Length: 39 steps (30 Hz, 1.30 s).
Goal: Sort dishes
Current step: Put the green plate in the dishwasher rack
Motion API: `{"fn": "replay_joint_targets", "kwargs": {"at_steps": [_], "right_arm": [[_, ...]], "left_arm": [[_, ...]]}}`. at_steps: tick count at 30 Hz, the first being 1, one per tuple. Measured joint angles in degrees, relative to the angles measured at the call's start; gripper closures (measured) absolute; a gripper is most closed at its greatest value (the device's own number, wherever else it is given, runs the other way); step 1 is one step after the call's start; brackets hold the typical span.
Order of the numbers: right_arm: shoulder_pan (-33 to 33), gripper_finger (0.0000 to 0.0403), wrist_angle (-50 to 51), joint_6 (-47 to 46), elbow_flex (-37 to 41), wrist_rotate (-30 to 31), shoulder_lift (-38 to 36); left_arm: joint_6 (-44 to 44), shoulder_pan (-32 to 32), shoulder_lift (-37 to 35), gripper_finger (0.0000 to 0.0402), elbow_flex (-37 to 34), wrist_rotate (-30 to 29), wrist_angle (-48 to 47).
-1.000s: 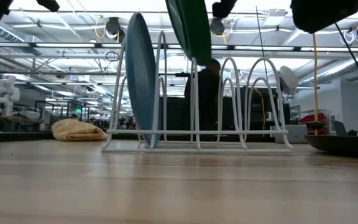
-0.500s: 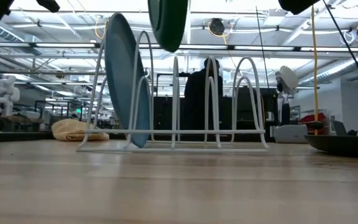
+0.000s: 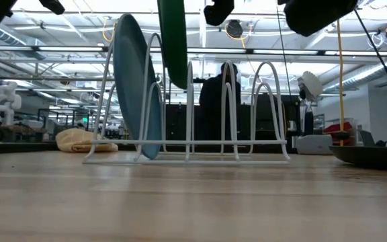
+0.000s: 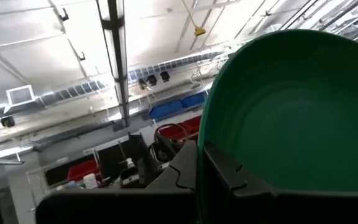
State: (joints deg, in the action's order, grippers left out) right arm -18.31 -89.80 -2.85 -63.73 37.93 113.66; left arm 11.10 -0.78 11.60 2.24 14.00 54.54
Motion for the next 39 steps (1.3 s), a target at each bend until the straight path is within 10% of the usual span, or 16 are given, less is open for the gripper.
{"fn": "replay_joint_targets", "kwargs": {"at_steps": [17, 39], "right_arm": [[-0.1, 0.0394, 1.9, 0.4, -1.2, 7.6, 7.0], [-0.5, 0.0246, 4.7, 6.9, -1.2, 12.6, 7.2]], "left_arm": [[0.0, 0.0, 0.0, 0.0269, 0.0, -0.4, 0.2], [0.2, 0.0, 0.0, 0.0269, 0.0, -0.4, 0.2]]}}
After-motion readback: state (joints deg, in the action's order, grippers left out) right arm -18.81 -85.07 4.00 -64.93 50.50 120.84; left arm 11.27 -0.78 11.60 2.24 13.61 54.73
